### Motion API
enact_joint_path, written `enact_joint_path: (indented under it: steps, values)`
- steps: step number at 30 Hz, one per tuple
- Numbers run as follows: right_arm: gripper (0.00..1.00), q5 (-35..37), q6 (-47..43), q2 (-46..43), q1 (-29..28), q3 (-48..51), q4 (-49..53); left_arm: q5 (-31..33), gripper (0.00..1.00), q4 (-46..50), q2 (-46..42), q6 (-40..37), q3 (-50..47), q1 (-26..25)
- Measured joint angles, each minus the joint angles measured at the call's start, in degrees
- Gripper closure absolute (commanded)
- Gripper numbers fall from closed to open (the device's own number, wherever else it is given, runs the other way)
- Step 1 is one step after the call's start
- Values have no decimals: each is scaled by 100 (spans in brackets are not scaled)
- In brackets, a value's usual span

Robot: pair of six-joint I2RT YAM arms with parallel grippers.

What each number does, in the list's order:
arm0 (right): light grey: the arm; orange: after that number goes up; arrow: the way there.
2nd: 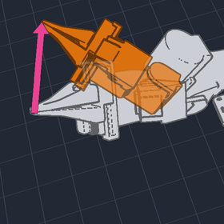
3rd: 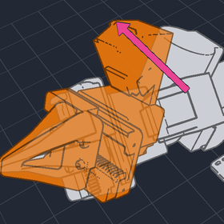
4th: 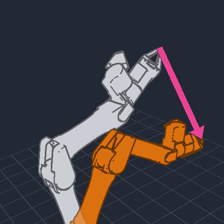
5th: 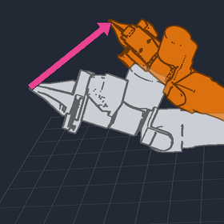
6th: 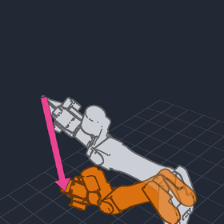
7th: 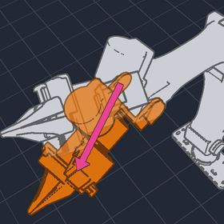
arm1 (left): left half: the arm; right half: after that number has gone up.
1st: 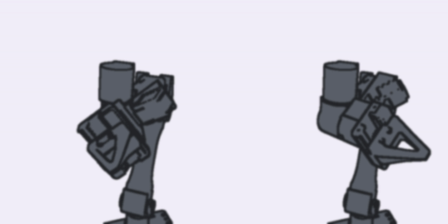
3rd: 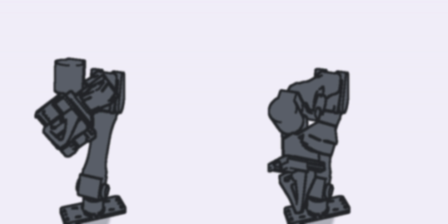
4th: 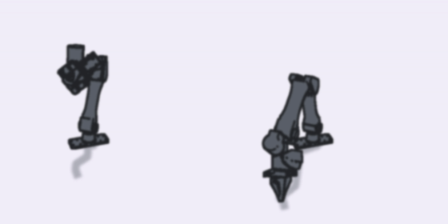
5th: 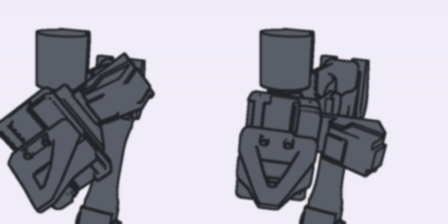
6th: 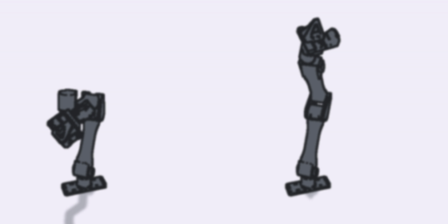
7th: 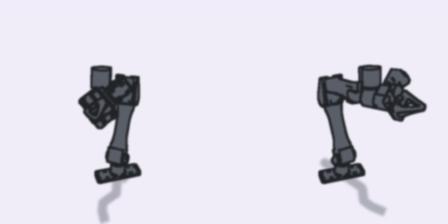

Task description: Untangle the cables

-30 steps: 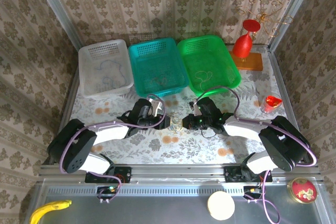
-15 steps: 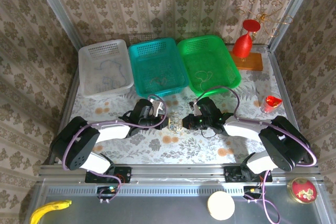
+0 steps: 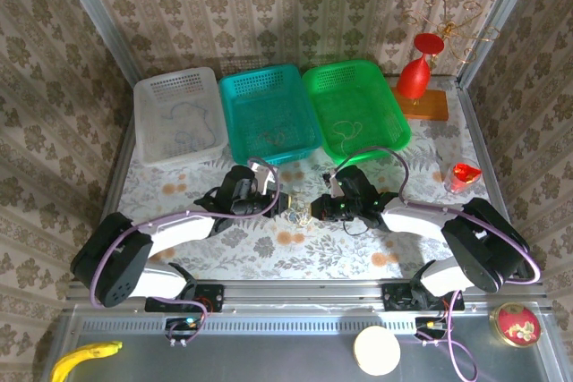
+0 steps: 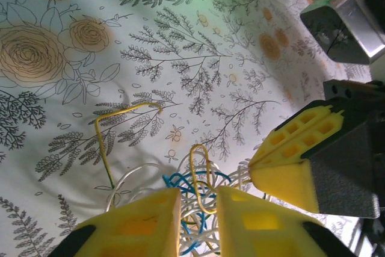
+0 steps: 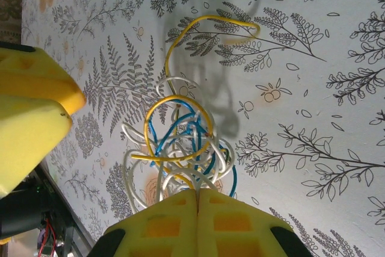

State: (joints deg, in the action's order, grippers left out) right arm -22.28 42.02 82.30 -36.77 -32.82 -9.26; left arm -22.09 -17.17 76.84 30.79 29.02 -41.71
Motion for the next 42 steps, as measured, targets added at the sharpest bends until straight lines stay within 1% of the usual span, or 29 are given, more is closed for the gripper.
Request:
enact_joint_path:
  steps: [9, 17, 22, 28, 35, 42]
  values:
    - [100, 0, 0, -57, 0, 0, 2, 68, 65, -9, 378, 4, -11, 2]
    - [100, 0, 0, -61, 0, 0, 2, 87, 56, -192, 514, 4, -48, 2]
    - [100, 0, 0, -61, 0, 0, 2, 85, 56, -321, 651, 7, -68, 2]
    - [100, 0, 0, -61, 0, 0, 2, 61, 61, -485, 776, 13, -120, 0]
    - [100, 0, 0, -61, 0, 0, 2, -4, 54, -730, 809, 68, -175, 0]
    - [100, 0, 0, -61, 0, 0, 2, -22, 52, -780, 807, 98, -297, 0]
